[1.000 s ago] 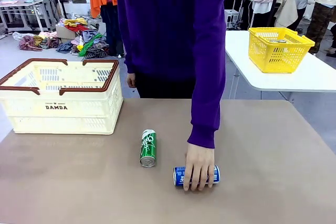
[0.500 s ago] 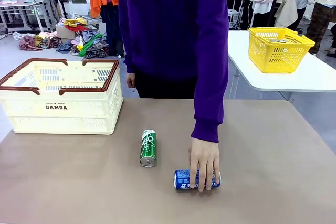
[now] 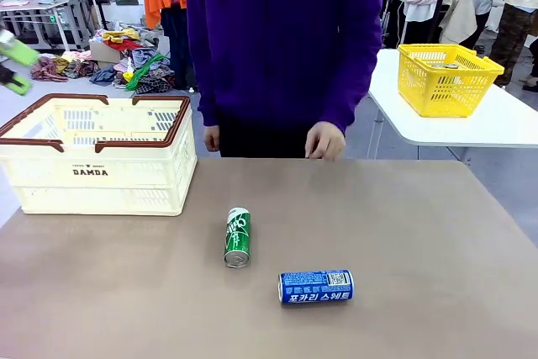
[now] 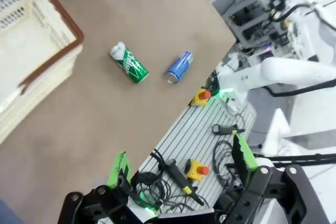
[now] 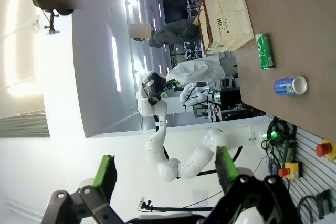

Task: Place the drinks into the Shopping basket.
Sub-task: Pick up one drink and place it into the Shopping basket.

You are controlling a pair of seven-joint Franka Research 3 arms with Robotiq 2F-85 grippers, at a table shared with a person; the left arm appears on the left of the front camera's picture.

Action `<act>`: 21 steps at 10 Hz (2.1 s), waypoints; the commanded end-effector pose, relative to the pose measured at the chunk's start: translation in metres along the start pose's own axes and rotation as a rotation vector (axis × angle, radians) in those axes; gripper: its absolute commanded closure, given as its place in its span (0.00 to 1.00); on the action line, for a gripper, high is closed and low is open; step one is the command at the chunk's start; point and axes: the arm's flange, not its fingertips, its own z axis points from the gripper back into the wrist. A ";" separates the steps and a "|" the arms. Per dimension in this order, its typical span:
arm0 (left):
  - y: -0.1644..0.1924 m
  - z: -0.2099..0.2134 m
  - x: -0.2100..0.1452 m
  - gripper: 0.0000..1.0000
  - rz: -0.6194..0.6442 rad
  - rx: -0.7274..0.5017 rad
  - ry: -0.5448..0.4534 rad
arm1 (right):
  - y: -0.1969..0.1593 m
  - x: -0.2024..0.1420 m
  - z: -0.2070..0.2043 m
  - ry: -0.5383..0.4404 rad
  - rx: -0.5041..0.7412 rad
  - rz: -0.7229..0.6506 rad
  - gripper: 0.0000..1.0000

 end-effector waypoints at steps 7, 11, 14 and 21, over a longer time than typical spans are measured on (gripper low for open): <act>-0.056 -0.309 0.044 0.00 -0.010 0.555 0.225 | 0.007 -0.002 0.001 -0.001 0.010 -0.012 0.00; -0.018 -0.401 0.056 0.00 0.116 0.694 0.258 | 0.007 -0.002 0.001 -0.001 0.010 -0.012 0.00; 0.000 -0.437 0.055 0.00 0.315 0.673 0.216 | 0.007 -0.002 0.001 -0.001 0.010 -0.012 0.00; 0.029 -0.495 0.044 0.00 0.474 0.736 0.212 | 0.007 -0.002 0.001 -0.001 0.010 -0.012 0.00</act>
